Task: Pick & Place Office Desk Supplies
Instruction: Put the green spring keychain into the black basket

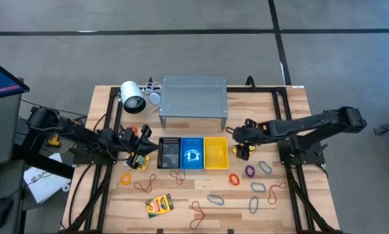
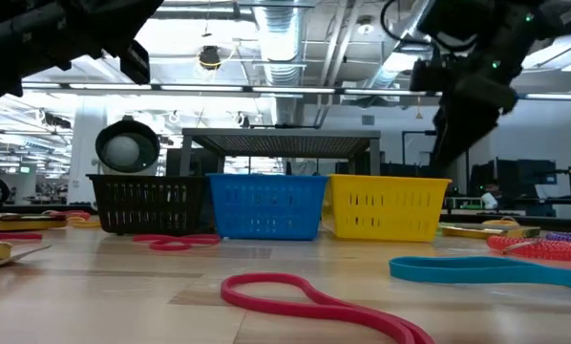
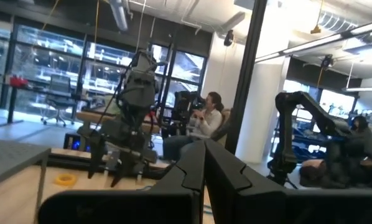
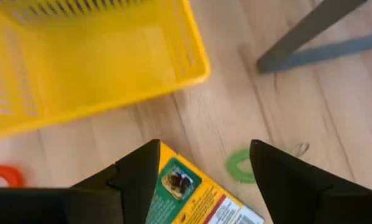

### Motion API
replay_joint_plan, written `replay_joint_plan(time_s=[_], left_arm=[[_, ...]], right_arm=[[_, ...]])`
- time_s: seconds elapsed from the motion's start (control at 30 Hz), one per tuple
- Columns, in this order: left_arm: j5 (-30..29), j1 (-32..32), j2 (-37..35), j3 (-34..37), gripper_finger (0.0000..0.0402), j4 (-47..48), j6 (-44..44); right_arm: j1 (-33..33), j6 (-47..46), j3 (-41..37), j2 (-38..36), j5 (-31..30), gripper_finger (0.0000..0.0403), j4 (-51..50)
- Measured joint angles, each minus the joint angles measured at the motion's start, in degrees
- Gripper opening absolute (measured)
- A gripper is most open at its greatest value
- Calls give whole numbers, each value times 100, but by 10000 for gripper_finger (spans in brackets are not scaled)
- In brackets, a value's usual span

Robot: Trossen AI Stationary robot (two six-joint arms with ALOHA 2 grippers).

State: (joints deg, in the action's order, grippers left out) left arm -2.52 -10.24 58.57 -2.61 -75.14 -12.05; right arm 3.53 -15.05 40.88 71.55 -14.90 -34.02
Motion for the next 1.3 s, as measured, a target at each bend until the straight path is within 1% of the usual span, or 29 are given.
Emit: replay_joint_plan(time_s=[0.1, 0.5, 0.77, 1.03, 1.17, 1.3], left_arm=[[-2, 0, 2, 0, 2, 25, -66], [0, 0, 2, -2, 2, 98, -215], [0, 0, 0, -2, 2, 300, -210], [1, 1, 0, -2, 2, 320, -200], [0, 1, 0, -3, 2, 322, -199], [2, 0, 0, -2, 2, 326, -199]], right_arm=[[-44, 2, -50, 177, -10, 244, -35], [-670, 195, -205, 943, 35, 244, 55], [-1078, 496, -205, 1425, 474, 244, 375], [-1342, 562, -203, 1476, 690, 243, 448], [-1417, 557, -205, 1476, 833, 225, 463], [-1445, 544, -208, 1476, 916, 181, 479]])
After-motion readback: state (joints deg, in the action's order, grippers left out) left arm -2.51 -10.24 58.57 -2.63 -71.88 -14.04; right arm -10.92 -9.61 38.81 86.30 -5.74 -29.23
